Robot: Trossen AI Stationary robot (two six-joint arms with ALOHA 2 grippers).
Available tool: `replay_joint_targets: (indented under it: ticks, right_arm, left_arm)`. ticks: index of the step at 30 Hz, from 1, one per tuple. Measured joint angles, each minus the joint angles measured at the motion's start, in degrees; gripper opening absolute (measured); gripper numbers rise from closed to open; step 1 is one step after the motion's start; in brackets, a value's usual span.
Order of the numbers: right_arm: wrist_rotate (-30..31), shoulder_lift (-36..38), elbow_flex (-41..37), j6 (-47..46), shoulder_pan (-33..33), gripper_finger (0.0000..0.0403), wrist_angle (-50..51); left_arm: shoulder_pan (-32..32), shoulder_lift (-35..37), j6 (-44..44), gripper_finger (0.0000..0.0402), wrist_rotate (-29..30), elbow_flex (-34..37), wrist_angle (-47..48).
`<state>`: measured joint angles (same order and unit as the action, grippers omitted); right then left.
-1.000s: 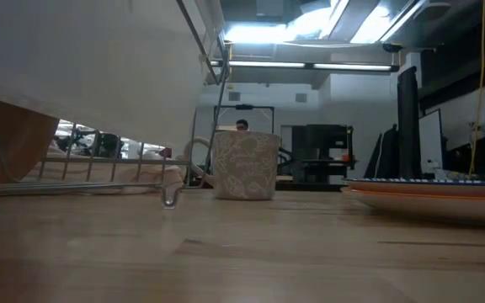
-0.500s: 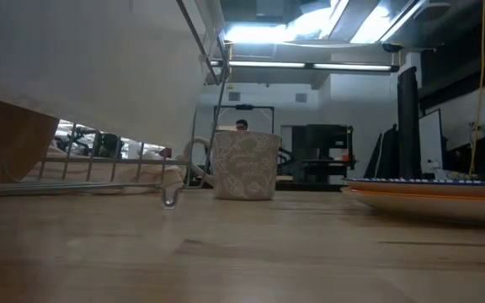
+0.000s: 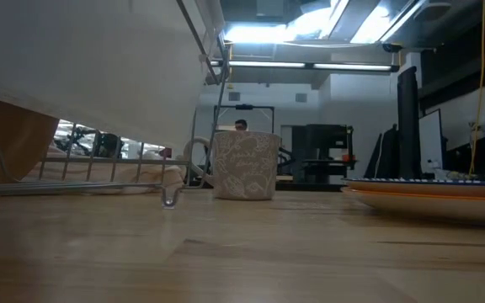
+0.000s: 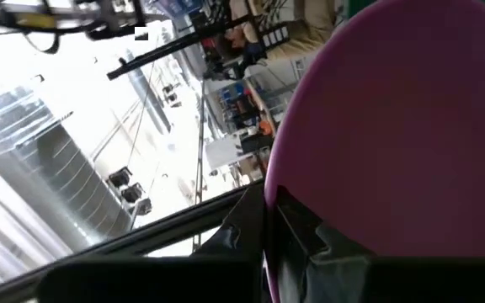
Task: Sort dishes
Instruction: Put the purple plate into the dish rack
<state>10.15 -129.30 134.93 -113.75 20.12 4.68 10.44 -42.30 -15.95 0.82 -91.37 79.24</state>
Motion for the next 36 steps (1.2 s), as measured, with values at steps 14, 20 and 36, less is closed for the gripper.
replay_joint_targets:
  ticks: [14, 20, 36]
  right_arm:
    - [8.4, -1.1, 0.0, 0.1, 0.1, 0.0009, 4.9]
    - [10.5, -1.2, 0.0, 0.0, 0.0, 0.0009, 8.1]
    - [12.4, -6.4, 0.0, -4.6, -0.3, 0.0010, 3.5]
  left_arm:
    - [0.0, 0.0, 0.4, 0.0172, 0.0, 0.0, 3.0]
    - [0.0, 0.0, 1.9, 0.0172, 0.0, 0.0, 3.0]
    - [0.0, 0.0, 2.9, 0.0172, 0.1, 0.0, 2.8]
